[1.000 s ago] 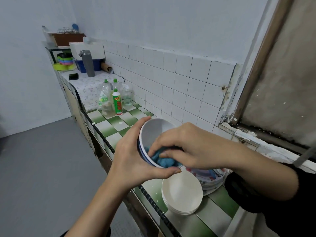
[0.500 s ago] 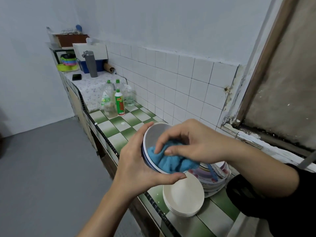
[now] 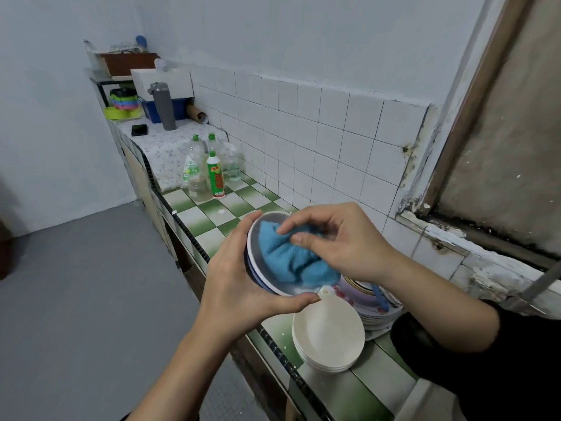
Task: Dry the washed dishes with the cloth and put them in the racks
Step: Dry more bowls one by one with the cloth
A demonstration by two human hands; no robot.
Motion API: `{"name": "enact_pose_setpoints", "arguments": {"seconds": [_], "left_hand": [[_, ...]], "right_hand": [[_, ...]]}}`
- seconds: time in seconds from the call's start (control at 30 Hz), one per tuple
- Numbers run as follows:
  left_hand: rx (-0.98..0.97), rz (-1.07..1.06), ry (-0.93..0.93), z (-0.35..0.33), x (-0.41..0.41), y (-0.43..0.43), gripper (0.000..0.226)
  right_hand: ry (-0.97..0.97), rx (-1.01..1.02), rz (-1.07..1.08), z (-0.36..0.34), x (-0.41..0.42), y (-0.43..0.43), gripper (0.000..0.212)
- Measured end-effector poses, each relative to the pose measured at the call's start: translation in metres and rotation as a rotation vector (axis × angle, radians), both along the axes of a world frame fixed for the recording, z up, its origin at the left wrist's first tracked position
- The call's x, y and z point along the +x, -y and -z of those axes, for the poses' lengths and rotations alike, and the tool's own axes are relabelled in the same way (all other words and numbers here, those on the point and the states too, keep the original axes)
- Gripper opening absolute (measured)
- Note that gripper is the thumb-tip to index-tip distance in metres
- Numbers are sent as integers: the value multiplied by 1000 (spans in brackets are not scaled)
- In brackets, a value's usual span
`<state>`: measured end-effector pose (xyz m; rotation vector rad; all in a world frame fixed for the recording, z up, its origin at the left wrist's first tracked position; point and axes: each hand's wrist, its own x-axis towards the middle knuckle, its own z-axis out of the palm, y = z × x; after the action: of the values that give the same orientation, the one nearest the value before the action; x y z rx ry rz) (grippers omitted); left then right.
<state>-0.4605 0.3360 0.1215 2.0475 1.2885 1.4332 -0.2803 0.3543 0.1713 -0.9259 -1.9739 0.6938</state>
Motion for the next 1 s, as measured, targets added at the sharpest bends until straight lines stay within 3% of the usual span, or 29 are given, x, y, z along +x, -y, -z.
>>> {"name": "enact_pose_setpoints", "arguments": {"seconds": [0.1, 0.2, 0.3, 0.37, 0.43, 0.5, 0.63, 0.73, 0.87, 0.93, 1.0], "left_hand": [[-13, 9, -2, -2, 7, 3, 114], [-26, -26, -9, 2, 11, 4, 115], [-29, -24, -29, 9, 3, 4, 121], [-33, -5, -62, 13, -3, 2, 123], [-31, -24, -89, 18, -6, 1, 121], [-63, -66, -36, 21, -7, 2, 118], [-227, -143, 259, 13, -7, 2, 106], [-366, -104, 505, 5, -9, -7, 107], [-497, -18, 731, -5, -9, -12, 108], [-540, 21, 794, -10, -11, -12, 94], [-564, 69, 803, -16, -13, -13, 68]], "right_hand": [[231, 323, 117, 8, -10, 1, 26], [207, 154, 87, 15, -24, 10, 24], [-72, -222, -32, 17, -23, 12, 28], [-296, -366, -123, 15, -16, 11, 35], [-489, -425, -184, 11, -9, 13, 34], [-527, -385, -176, 6, -2, 19, 40], [-374, -152, 117, 11, 13, 18, 65], [-259, -3, 365, 21, 12, 16, 67], [-181, 78, 374, 27, -4, 23, 54], [-82, 85, 321, 26, -12, 31, 57], [134, 102, 318, 28, -17, 37, 72]]}}
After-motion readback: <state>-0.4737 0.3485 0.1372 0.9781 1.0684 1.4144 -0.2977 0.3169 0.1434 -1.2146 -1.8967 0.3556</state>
